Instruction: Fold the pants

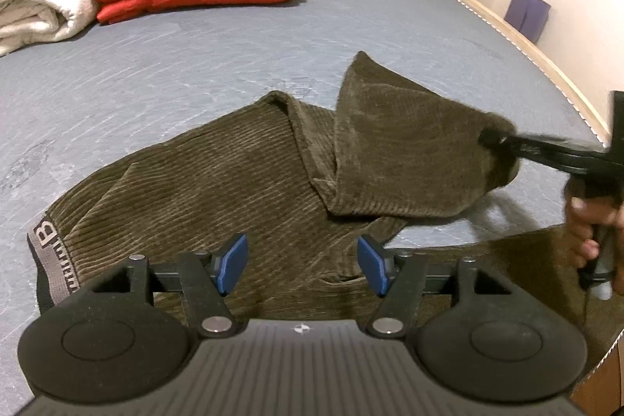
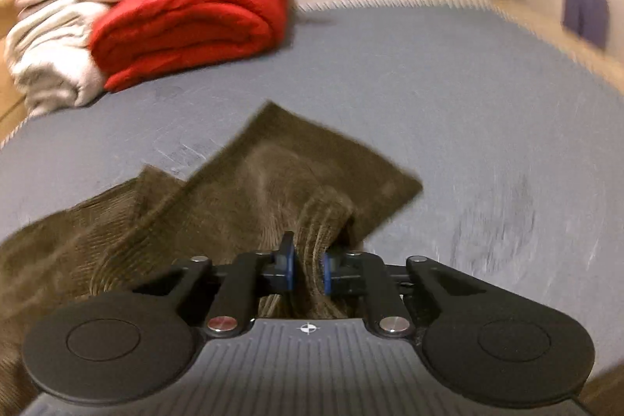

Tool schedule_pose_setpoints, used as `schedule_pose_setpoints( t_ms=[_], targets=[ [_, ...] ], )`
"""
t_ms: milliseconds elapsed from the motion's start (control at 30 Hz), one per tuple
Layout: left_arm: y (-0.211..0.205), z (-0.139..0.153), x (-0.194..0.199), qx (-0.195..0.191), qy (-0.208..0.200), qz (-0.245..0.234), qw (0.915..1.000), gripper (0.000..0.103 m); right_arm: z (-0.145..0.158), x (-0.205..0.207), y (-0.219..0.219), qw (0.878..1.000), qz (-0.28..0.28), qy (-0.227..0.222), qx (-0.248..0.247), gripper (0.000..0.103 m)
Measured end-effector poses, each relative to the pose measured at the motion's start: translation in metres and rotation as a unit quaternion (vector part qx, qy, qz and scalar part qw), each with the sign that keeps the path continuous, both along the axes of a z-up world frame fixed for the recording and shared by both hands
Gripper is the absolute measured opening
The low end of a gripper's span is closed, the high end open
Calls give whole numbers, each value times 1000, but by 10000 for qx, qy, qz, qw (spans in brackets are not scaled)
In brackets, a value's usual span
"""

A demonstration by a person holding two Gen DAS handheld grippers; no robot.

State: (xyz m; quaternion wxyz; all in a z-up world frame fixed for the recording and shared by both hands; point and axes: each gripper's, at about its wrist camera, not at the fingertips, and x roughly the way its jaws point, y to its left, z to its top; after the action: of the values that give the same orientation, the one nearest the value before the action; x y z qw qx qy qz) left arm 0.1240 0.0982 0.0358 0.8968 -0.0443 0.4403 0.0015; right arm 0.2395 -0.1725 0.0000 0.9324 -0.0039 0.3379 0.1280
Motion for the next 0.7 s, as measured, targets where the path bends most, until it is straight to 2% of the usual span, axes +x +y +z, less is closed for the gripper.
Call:
schedule_pose_setpoints(
  t_ms=[67,133,200,233,333,433,500,533,633,700],
  targets=[
    [4,0,-1,-7,-2,50,10000,68,16,-12,12,9977,469,-396,-275,10],
    [9,0,-2,-7,-8,72,10000,68,31,-31,25,9905,1021,-740,-557,9],
    [11,1,-3,-3,-4,79,10000,68,41,-53,34,9773,1708,-1031,-712,9],
    [12,1,-3,3,0,79,10000,68,45,-69,41,9643,2223,-1171,-841,9],
    [13,0,-3,28,22,99,9999,68,42,-104,52,9336,3255,-1040,-1082,9],
    [13,0,-4,15,30,131,9999,68,28,-114,54,9211,3623,-572,-1304,10],
    [12,1,-4,1,12,130,9999,68,25,-111,45,9271,3526,-395,-1213,13],
    [11,2,-4,7,6,120,9999,68,27,-106,39,9329,3437,-306,-1030,18],
    [10,1,-4,26,11,96,9999,68,49,-85,-6,9566,2905,-182,101,39],
    [10,-1,-2,44,33,94,9999,68,62,-71,-40,9681,2334,-279,866,44]
  ],
)
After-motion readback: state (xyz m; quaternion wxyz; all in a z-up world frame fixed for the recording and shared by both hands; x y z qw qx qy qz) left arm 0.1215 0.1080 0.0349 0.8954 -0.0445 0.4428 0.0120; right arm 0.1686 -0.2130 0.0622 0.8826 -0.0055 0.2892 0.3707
